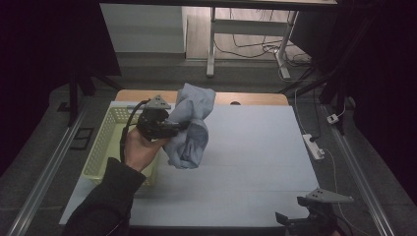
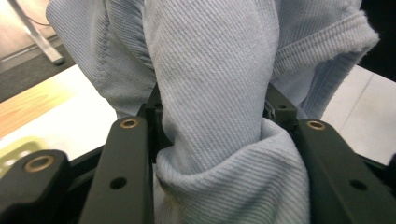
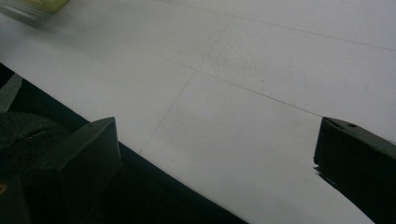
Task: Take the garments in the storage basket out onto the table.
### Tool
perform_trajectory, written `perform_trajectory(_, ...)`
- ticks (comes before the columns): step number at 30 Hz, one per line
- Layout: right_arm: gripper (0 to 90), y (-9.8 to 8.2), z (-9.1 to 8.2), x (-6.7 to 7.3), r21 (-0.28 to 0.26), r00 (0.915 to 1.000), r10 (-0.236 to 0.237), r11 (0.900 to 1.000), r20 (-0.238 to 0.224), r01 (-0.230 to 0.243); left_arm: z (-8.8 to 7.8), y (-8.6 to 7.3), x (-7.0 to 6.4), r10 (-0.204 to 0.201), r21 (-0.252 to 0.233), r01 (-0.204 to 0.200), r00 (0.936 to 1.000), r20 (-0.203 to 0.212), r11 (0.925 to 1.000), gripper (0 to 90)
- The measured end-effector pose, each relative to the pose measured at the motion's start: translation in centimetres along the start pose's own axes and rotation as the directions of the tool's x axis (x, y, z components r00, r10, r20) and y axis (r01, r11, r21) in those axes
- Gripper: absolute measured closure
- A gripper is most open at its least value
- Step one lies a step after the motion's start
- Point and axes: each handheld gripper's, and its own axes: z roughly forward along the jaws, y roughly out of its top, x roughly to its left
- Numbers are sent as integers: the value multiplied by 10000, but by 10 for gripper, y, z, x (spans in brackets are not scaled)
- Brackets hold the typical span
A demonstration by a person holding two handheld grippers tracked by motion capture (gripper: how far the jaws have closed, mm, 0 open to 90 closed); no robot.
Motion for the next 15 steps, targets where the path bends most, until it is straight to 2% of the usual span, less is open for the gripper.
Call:
perform_trajectory(9,4,0,0,0,-18,10000,19,10000,-21,-19,21,0,-14,363,269,-370,9990,259,9990,563)
perform_trajectory(15,4,0,0,0,-23,10000,7,10000,-22,-7,38,-3,-22,625,634,-646,9974,345,9959,560)
